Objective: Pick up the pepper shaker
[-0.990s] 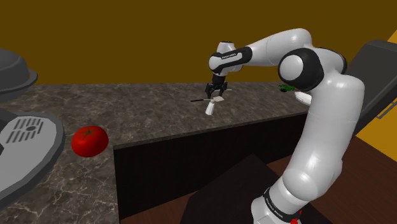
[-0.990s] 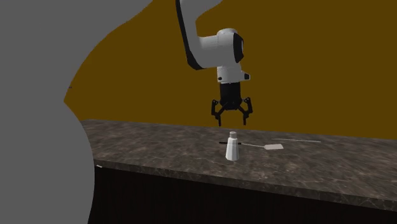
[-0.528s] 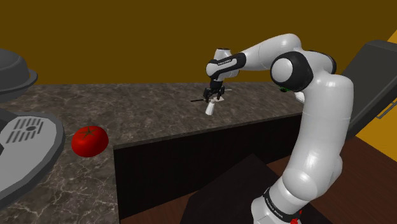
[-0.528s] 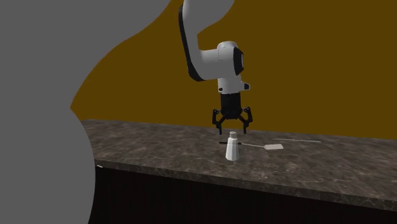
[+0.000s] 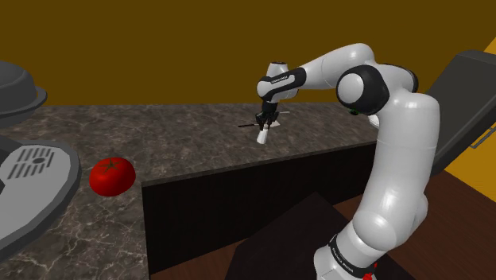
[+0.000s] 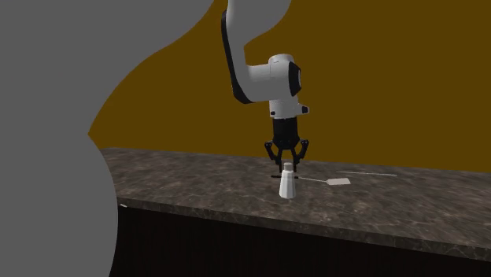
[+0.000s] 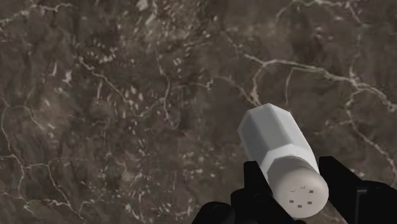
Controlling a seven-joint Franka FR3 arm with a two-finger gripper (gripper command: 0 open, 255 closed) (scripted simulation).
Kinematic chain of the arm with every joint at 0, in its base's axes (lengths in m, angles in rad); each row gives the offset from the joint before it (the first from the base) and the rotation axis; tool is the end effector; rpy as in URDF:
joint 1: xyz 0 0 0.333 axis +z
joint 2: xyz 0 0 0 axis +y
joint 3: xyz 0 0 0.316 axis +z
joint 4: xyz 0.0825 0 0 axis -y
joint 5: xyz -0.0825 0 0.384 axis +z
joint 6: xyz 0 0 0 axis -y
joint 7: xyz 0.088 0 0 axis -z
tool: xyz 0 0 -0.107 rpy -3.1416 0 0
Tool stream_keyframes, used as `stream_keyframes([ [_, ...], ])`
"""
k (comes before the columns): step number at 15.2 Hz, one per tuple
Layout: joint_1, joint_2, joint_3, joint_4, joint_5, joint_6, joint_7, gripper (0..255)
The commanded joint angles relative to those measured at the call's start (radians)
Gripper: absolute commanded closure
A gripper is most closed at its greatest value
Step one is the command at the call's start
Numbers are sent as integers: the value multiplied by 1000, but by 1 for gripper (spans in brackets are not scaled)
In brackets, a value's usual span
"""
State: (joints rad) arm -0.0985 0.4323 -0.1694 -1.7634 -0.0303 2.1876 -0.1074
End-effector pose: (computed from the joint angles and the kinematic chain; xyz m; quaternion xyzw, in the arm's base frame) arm 0.6330 -0.1652 0.3236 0.9968 -0.0637 -0.0101 0.0466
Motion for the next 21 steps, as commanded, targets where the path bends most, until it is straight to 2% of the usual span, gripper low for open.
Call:
stream_keyframes([
  [1, 0, 2, 0, -1, 0, 0, 0, 255],
  [5, 0, 0, 0, -3, 0, 1, 0, 255],
  [21, 5, -83, -6, 86, -10, -171, -6, 255],
])
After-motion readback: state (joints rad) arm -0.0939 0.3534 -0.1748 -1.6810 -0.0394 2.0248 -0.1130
